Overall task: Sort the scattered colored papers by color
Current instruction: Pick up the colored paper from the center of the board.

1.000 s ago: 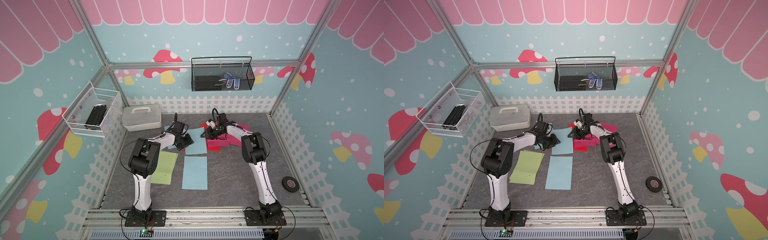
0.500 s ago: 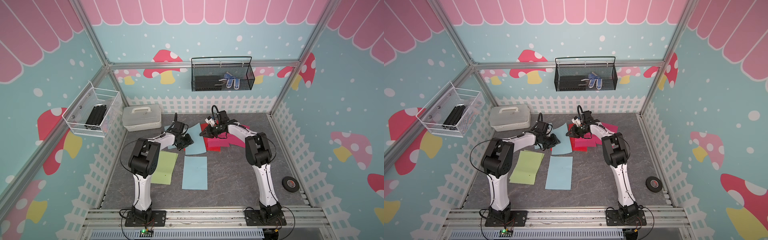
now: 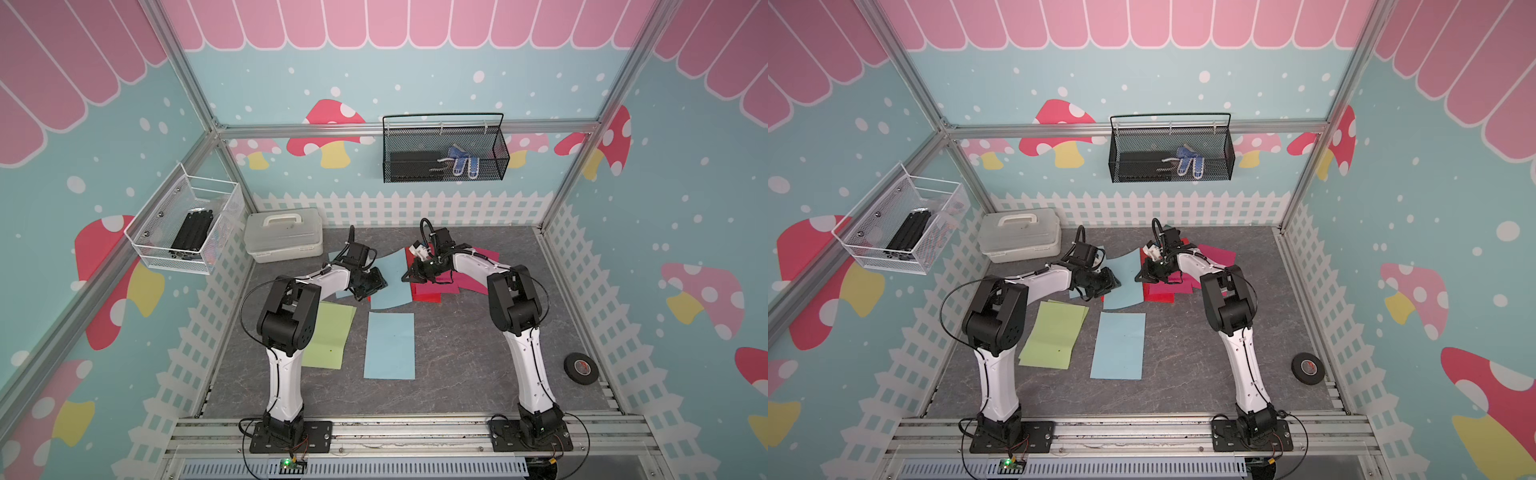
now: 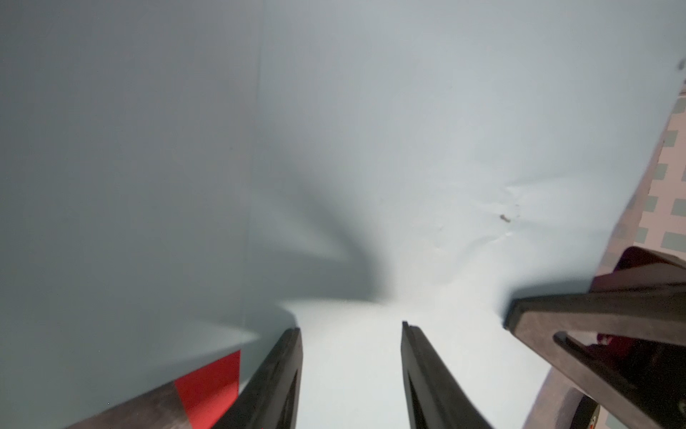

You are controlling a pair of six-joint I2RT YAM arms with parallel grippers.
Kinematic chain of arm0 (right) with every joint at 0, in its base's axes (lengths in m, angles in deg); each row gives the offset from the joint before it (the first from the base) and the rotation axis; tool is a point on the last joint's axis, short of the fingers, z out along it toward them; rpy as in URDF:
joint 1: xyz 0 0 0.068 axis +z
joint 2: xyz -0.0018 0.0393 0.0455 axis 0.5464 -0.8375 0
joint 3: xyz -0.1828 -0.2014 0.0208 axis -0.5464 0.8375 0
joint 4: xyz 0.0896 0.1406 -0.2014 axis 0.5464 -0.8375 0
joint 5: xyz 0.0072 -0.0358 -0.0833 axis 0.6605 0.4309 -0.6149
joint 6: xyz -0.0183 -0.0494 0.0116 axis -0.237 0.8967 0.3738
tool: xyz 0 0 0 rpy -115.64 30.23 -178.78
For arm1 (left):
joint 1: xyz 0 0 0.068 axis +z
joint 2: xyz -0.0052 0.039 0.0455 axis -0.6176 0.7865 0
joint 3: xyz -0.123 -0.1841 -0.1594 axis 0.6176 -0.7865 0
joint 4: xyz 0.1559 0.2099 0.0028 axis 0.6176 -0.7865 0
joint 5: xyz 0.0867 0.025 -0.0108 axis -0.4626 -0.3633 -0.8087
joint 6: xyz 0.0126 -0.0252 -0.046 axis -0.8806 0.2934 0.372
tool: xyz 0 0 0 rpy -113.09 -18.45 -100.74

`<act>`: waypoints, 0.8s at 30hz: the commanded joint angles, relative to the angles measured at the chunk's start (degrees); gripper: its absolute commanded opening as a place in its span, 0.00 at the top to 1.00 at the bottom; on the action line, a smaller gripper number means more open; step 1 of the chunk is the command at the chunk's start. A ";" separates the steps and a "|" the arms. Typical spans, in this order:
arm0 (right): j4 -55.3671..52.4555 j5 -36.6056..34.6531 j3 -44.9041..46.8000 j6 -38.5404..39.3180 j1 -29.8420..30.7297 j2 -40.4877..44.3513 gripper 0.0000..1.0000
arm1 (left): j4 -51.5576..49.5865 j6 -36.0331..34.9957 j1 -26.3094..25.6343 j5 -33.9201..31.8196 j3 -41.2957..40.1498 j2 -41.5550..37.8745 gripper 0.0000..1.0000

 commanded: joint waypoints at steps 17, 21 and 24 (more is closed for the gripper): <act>-2.26 -0.88 -0.09 0.96 0.61 5.67 1.00 | 1.85 -6.30 0.84 -4.57 -1.57 -16.49 0.48; -2.27 -0.68 1.00 0.45 1.09 9.40 1.00 | 2.00 -6.71 1.21 -6.14 -3.85 -21.27 0.47; -1.93 -0.70 2.48 -0.19 1.83 12.63 1.00 | 2.07 -6.71 1.38 -6.83 -5.91 -23.87 0.46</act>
